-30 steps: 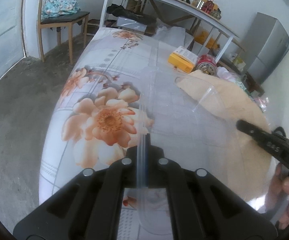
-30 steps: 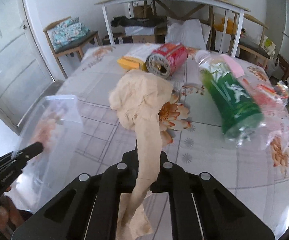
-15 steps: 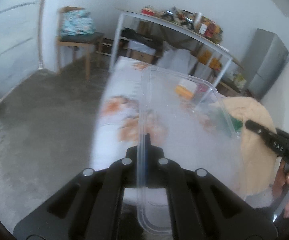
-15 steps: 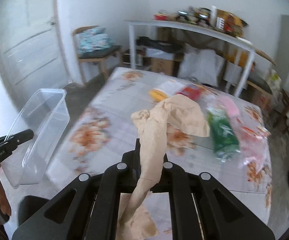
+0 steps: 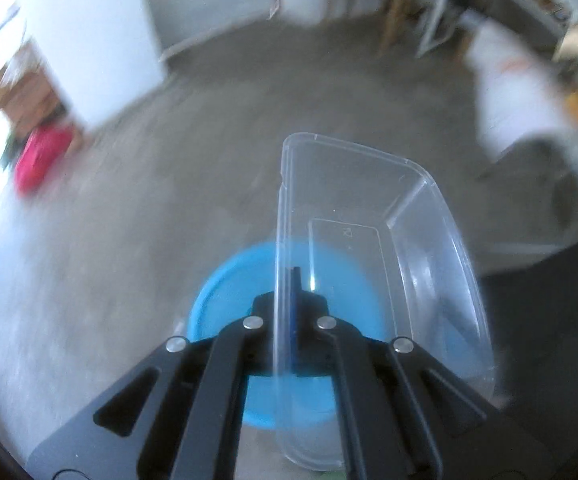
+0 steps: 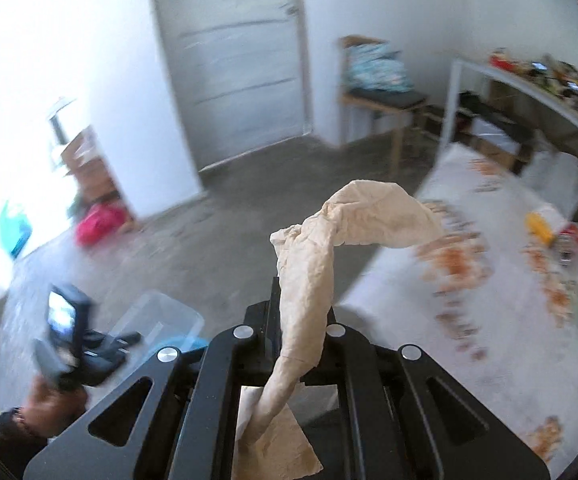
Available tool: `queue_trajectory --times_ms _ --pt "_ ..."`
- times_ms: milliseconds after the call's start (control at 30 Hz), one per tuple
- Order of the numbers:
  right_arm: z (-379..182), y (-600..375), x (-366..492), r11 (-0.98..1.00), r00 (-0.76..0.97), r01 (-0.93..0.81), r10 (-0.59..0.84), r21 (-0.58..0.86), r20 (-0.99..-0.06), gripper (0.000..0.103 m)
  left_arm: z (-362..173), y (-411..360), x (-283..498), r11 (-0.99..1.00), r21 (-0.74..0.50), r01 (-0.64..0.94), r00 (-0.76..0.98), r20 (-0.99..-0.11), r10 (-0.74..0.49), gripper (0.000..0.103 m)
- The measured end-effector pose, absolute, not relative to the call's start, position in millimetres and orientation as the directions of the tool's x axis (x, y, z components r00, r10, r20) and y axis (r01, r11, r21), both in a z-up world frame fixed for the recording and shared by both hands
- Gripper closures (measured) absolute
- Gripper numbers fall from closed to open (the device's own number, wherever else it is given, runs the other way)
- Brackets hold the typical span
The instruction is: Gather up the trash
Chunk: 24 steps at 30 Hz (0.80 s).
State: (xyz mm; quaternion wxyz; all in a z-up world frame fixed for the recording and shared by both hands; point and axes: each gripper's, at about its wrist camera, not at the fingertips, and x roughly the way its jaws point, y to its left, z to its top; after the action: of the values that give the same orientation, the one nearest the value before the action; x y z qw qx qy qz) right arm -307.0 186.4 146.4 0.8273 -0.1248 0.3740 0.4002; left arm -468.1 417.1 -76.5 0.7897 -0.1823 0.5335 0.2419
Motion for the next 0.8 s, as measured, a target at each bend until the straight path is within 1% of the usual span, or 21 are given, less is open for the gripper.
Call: queue_trajectory --times_ms 67,267,300,333,367,400,433,467,500,533,633,800 --pt "134.9 205.4 -321.2 0.615 0.356 -0.782 0.578 0.104 -0.734 0.097 -124.1 428.8 -483.7 0.792 -0.026 -0.61 0.239 -0.959 0.152 0.103" --pt "94.2 263.0 -361.6 0.53 0.239 -0.839 0.564 0.124 -0.791 0.097 -214.9 436.6 -484.0 0.785 0.02 -0.62 0.107 -0.988 0.109 0.103" --pt "85.8 273.4 -365.8 0.52 0.224 -0.845 0.554 0.123 -0.801 0.097 -230.5 437.8 -483.5 0.784 0.025 -0.62 0.082 -0.992 0.097 0.099" --pt "79.3 280.7 -370.8 0.51 0.21 -0.851 0.548 0.125 -0.81 0.097 -242.2 438.6 -483.0 0.781 0.036 -0.623 0.058 -0.994 0.092 0.081" --pt "72.2 287.9 -375.6 0.501 0.194 -0.856 0.54 0.129 -0.819 0.097 -250.0 437.2 -483.3 0.78 0.045 -0.624 0.039 -0.995 0.089 0.066" --pt "67.2 291.9 -375.7 0.497 0.185 -0.858 0.532 0.128 -0.826 0.097 -256.0 434.2 -486.9 0.782 0.038 -0.622 0.037 -0.996 0.078 0.044" --pt "61.2 297.2 -379.0 0.49 0.177 -0.863 0.521 0.123 -0.835 0.097 -257.2 434.0 -487.9 0.783 0.031 -0.622 0.046 -0.996 0.076 0.039" --pt "57.1 299.9 -381.8 0.484 0.17 -0.867 0.512 0.119 -0.842 0.097 -256.5 434.0 -490.8 0.782 0.029 -0.623 0.054 -0.995 0.08 0.038" --pt "49.5 303.3 -384.3 0.479 0.162 -0.871 0.497 0.114 -0.852 0.097 -257.2 434.9 -494.9 0.779 0.019 -0.627 0.061 -0.995 0.073 0.034" --pt "44.2 307.7 -387.5 0.475 0.155 -0.873 0.486 0.111 -0.86 0.097 -255.2 437.5 -500.3 0.772 0.001 -0.636 0.075 -0.995 0.062 0.033" --pt "18.9 323.1 -395.0 0.456 0.128 -0.884 0.445 0.101 -0.887 0.097 -243.3 449.3 -532.5 0.733 -0.011 -0.68 0.123 -0.987 0.1 0.032" --pt "-34.4 346.6 -407.7 0.432 0.012 -0.888 0.367 0.159 -0.93 0.097 -205.7 486.4 -584.3 0.612 -0.052 -0.789 0.207 -0.961 0.185 0.032"
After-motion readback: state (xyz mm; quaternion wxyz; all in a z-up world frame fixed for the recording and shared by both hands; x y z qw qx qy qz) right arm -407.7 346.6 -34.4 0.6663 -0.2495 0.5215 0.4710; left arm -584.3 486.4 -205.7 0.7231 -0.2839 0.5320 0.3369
